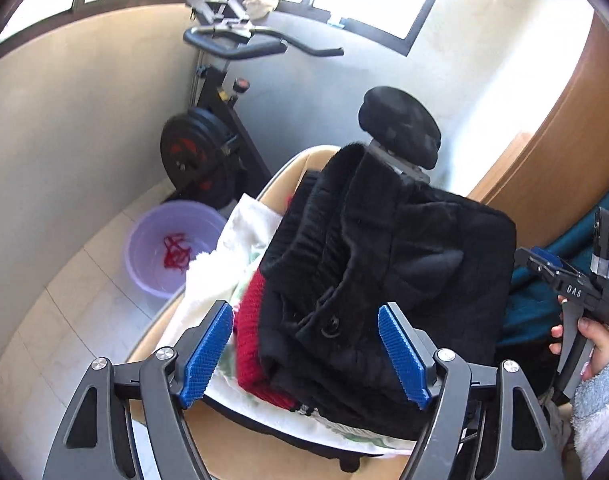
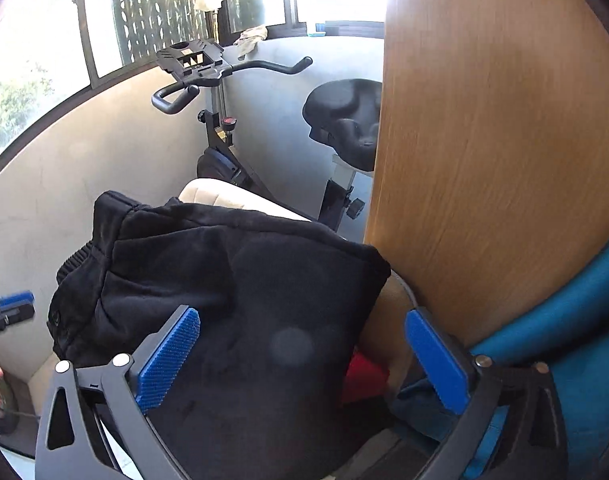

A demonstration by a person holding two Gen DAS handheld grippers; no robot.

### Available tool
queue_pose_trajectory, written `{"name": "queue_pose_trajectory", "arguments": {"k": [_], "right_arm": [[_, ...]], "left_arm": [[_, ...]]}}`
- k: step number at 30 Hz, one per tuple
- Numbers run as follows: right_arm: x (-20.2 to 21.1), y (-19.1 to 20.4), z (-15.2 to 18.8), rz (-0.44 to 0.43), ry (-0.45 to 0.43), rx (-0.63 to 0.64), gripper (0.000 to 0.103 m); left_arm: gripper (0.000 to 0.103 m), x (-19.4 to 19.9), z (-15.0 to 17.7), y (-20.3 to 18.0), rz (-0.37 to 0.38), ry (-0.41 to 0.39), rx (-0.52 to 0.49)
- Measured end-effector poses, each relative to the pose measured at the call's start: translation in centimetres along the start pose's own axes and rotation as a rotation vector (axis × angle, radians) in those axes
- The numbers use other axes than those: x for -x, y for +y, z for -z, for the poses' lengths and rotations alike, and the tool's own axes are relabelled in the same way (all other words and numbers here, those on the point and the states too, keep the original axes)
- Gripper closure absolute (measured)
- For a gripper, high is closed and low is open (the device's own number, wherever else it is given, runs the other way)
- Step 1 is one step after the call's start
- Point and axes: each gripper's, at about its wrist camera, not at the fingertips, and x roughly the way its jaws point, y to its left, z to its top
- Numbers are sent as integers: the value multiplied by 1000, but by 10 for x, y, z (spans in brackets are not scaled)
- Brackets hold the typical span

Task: Fold clothes
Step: 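Lower the bundle onto the clothes stack and open both grippers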

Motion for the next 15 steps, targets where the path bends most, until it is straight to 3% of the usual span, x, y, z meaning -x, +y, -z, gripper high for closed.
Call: {"name": "queue_pose_trajectory", "arguments": {"k": [5,9,12,15], "right_arm": [[-17,49,22,-67,74,134,0],[-72,63,44,-19,187,123,0],[-103,53,54,4,239,44,0],[-113,54,55,-1,243,46,0]], "left_arm": [[28,-23,0,-57,11,84,-217],[28,-103,-5,-75,1,188,-215],[27,-127,-2,-71,-33,222,-203],[25,-138,0,-76,-51,235,-216]]}}
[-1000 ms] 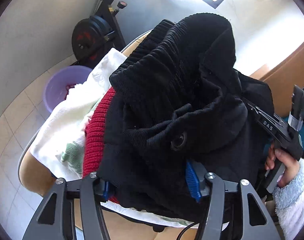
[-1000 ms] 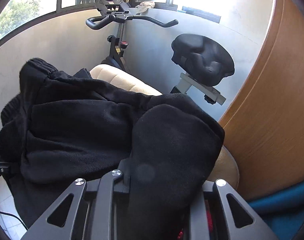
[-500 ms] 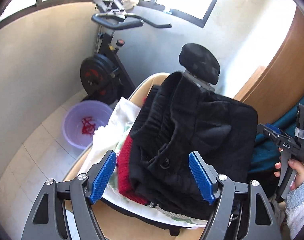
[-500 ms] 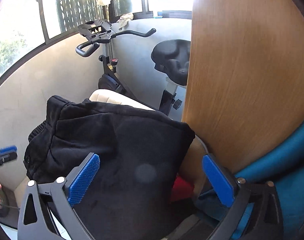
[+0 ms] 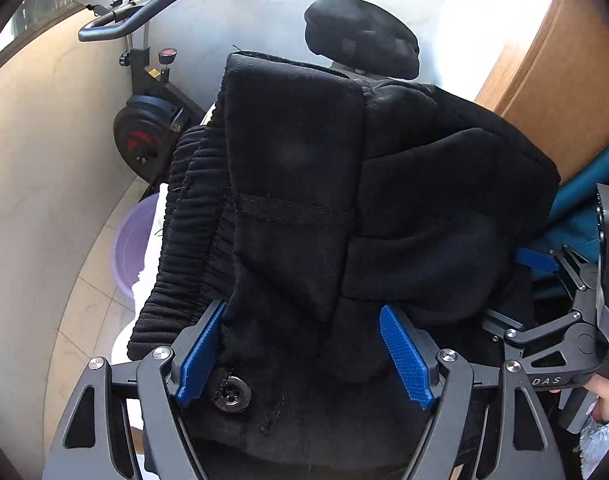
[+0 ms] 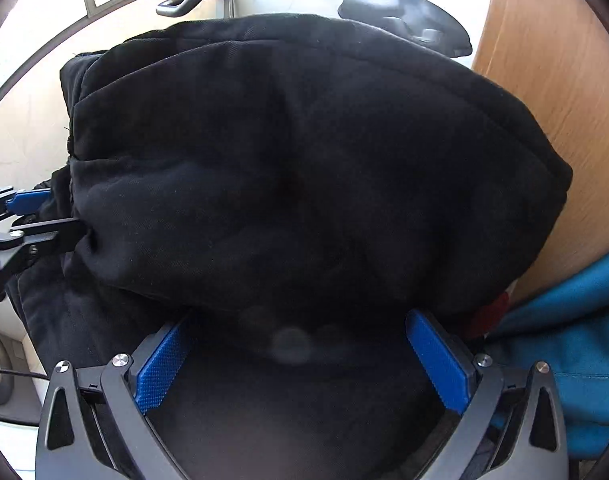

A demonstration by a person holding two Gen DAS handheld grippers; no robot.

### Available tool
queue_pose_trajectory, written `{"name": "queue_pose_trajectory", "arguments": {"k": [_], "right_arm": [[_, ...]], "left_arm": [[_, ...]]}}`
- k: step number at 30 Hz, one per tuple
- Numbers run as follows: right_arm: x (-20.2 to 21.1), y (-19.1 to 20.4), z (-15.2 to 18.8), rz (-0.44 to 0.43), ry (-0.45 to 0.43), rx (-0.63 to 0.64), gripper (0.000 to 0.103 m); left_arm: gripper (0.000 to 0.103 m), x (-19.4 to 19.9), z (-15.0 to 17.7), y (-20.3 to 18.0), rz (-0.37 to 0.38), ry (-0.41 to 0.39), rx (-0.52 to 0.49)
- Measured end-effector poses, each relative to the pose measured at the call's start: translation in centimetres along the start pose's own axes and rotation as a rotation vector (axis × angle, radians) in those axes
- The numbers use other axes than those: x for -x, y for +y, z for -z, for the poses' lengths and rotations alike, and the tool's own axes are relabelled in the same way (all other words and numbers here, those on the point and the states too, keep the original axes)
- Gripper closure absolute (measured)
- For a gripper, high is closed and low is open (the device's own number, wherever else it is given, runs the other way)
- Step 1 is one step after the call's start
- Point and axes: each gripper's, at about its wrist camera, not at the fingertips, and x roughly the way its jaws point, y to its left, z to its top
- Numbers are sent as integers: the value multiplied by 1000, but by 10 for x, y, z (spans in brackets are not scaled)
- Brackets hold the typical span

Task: Fold clothes
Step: 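Lower the bundle onto the clothes stack and open both grippers, then press the placed trousers flat on the stack with both open grippers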

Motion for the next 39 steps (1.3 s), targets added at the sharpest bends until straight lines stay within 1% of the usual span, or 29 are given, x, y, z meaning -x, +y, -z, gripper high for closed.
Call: {"name": "queue_pose_trajectory", "arguments": {"k": [6,14,18,20,21,22,24,26,28,29,30,32,33,34,36,37,38,39], "right_arm": [[-9,1,-3,-4,24,5,0],[-23,4,-3,-1,17,-1,0],[-23,6,0,-1,-4,-7,0],[-23,7,0,-3,9,-4,0],[-22,7,-2,-16,28,-5,0],[-15,4,-2,-35,20,-25,0],[-2,-1,-1,-73,-1,-68,0],[17,-9,5,-85,-48,-121,0],[44,-24,20,-116,-95,-203,0],[56,-31,28,-136,-113,-241,0],[72,-42,43,-168,-131,-295,0],[98,-57,70,-217,-160,-362,0],[116,-65,91,-248,-190,-399,0],[135,-68,111,-253,-207,-411,0],[173,-74,151,-260,-239,-431,0],[184,-84,164,-250,-252,-435,0],[194,-95,177,-240,-264,-438,0],[216,-114,201,-227,-284,-452,0]], "left_arm": [[19,-13,-1,-7,3,18,-16],[18,-25,2,-10,24,32,-8],[18,-23,9,-14,23,17,4],[18,-22,13,-15,27,13,14],[18,-21,14,-15,32,18,22],[18,-20,14,-14,40,27,32],[18,-16,15,-12,59,47,57],[18,-5,16,-9,84,41,112],[18,12,22,-7,99,-1,185],[18,23,27,-9,96,-32,214],[18,33,31,-14,88,-60,230],[18,56,41,-30,57,-109,214],[18,67,50,-44,33,-130,193],[18,79,61,-61,-15,-161,165],[18,104,84,-98,-148,-241,106],[18,113,90,-116,-189,-268,73],[17,120,93,-134,-209,-281,38],[17,126,95,-152,-230,-294,3]]}}
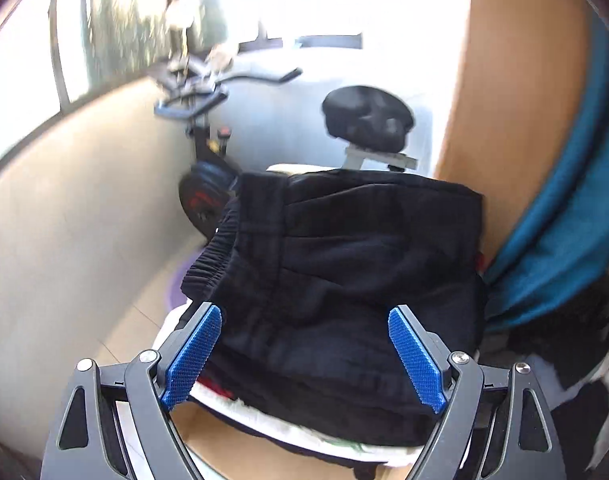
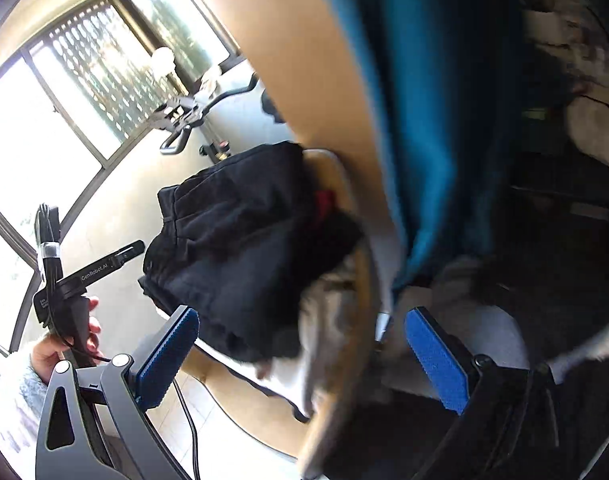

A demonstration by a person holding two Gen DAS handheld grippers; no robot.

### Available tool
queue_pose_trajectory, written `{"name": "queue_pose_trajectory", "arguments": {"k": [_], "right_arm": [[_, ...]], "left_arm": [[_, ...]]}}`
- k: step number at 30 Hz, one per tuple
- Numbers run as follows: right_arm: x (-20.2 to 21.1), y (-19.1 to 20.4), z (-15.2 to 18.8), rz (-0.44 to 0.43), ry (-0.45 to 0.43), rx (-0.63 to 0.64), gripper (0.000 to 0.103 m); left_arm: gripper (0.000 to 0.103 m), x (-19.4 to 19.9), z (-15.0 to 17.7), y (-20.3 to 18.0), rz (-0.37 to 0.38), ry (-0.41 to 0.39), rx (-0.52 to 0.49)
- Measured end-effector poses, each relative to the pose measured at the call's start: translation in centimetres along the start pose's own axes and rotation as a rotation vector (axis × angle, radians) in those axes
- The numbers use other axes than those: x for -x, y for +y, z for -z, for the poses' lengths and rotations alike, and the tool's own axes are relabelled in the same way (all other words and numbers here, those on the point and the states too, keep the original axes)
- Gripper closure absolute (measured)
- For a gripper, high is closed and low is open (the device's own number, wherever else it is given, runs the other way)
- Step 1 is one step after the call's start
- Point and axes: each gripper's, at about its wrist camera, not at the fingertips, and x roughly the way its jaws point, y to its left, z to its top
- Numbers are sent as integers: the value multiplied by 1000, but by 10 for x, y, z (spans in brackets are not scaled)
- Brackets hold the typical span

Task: Fold clothes
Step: 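Press the placed trousers flat on the stack with both open grippers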

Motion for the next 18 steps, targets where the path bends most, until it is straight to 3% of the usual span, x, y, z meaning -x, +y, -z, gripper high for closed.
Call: {"name": "queue_pose_trajectory", "arguments": {"k": [6,13,18], "right_arm": [[131,-78,68,56,-47,-70,0],[308,-173,172,330,-94,-32,0],[415,-246,249,537,-109,-166,0]], "left_arm": [[18,77,54,-106,183,87,7],[18,177,113,-264,229,48,-77],[18,208,156,-355,392,81,-202]]}}
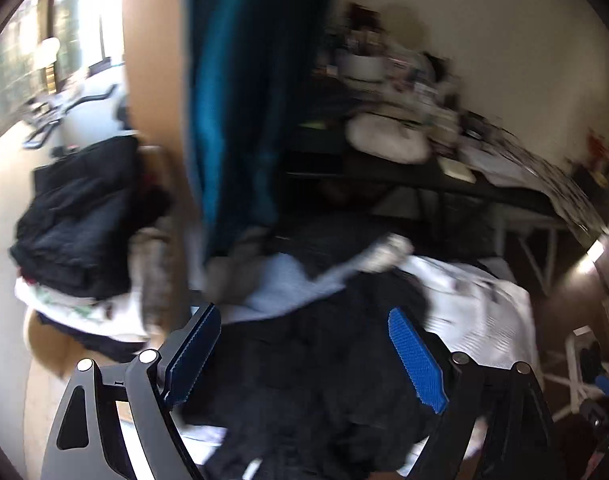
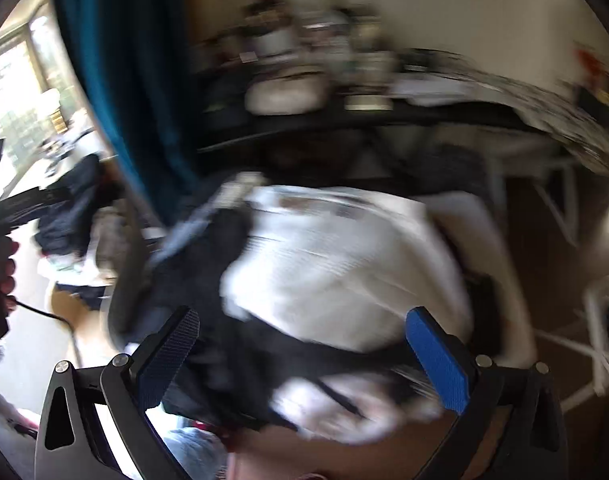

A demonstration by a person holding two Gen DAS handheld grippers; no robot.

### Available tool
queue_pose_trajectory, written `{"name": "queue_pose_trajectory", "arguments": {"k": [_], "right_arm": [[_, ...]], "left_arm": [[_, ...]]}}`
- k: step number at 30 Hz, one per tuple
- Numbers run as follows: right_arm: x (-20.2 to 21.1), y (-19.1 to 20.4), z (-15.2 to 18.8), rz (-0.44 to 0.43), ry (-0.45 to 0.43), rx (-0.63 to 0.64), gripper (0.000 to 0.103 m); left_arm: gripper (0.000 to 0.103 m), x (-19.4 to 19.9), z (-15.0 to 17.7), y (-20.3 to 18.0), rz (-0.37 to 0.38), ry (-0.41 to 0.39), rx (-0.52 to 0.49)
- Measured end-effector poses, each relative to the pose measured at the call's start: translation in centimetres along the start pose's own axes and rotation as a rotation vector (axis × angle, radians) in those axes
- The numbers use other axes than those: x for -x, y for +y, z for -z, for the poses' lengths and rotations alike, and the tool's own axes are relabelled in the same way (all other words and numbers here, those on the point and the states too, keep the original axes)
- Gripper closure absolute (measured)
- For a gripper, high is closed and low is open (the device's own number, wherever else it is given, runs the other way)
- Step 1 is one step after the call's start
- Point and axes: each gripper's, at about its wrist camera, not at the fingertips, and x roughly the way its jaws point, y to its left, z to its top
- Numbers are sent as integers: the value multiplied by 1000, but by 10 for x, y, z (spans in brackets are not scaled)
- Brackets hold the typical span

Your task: Fold clothes

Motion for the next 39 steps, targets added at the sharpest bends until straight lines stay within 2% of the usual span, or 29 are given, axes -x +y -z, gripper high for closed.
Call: {"name": "queue_pose_trajectory", "arguments": {"k": [4,9,12,15,19,23,26,31,35,39], "right_arm": [[41,-65,25,131,-26,-77,0],[67,-108,33,217,-72,-163,0],[60,-115,26,267,-100,-212,0],[30,-120,12,312,-79,-240,0],[-8,-124,-16,297,-75,-314,1],[-40,-128,-46,282,-94,-331,1],[-56,-133,-53,281,-81,-330,1],[-75,-138,-55,283,-34,-257,1],[-88,-145,-59,267,0,-176,2],[-110,-156,-73,178,40,-93,4]], "left_arm": [[18,-13,4,-45,77,42,-8],[18,-26,1,-59,119,47,14],[18,-39,-5,-54,106,22,26],[18,-57,-8,-45,121,30,47],[18,-77,-13,-32,120,64,44],[18,-106,-23,-28,214,141,20],[18,-135,-30,-41,269,214,-7],[18,-164,-36,-83,314,256,-31],[18,-180,-33,-116,298,279,-47],[18,-199,-32,-138,237,304,-17]]}}
